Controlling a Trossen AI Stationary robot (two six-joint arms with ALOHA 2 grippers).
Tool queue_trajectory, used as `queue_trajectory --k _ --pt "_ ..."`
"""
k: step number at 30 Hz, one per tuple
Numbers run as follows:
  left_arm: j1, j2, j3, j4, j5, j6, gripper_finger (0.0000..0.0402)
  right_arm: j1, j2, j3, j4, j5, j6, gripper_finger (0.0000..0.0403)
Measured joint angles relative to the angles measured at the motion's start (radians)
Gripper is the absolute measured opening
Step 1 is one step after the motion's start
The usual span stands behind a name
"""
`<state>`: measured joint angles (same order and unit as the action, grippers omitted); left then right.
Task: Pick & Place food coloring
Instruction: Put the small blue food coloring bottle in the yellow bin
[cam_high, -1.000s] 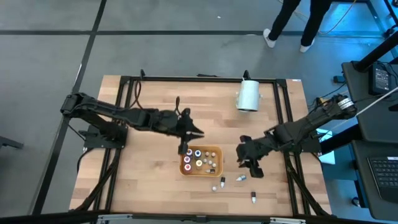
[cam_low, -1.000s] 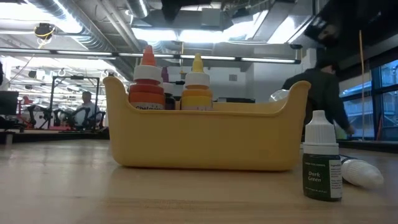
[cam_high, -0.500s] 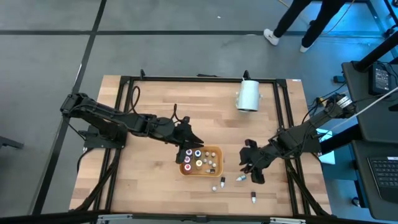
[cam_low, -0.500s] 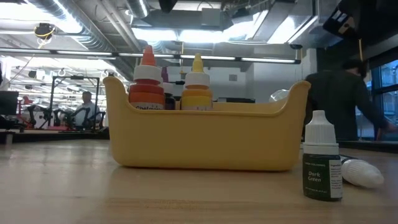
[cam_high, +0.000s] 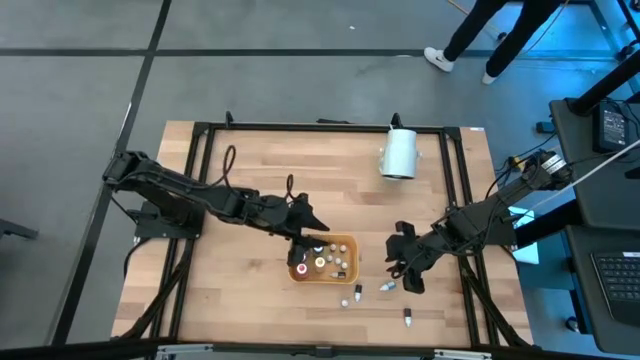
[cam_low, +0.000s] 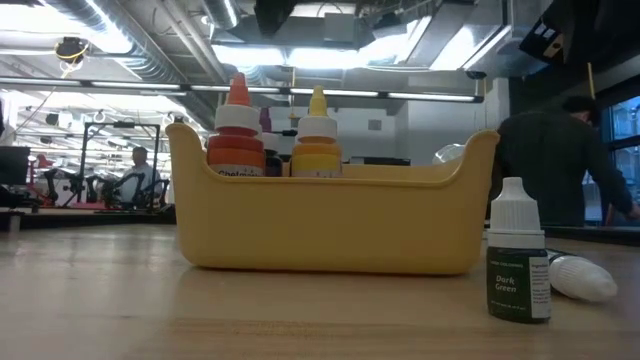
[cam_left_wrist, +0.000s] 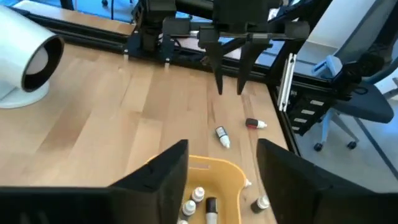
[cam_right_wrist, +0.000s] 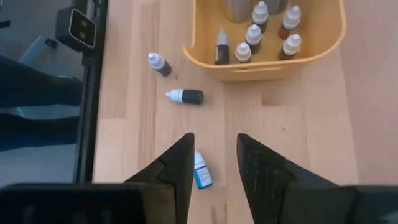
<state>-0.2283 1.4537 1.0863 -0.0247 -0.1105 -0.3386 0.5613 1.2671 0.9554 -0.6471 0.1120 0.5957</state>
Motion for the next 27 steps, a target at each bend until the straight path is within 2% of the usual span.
queue_trajectory --k 5,10,14,23,27 --pt "0.000 0.030 0.000 0.001 0.017 -0.063 0.0217 0.000 0.000 0.000 -0.003 -0.066 0.003 0.0123" --pt "0.000 0.034 0.000 -0.008 0.064 -0.110 0.0220 0.014 0.001 0.000 -0.020 -0.155 -0.019 0.0123" --pt "0.000 0.034 0.000 -0.026 0.070 -0.112 0.0217 0.032 0.012 0.000 -0.018 -0.154 -0.054 0.0123" --pt "0.000 0.034 0.000 -0.035 0.061 -0.112 0.0217 0.033 0.017 0.000 -0.010 -0.132 -0.002 0.0124" --pt "0.000 0.034 0.000 -0.035 0.060 -0.112 0.0218 0.033 0.017 0.000 -0.009 -0.139 -0.026 0.0156"
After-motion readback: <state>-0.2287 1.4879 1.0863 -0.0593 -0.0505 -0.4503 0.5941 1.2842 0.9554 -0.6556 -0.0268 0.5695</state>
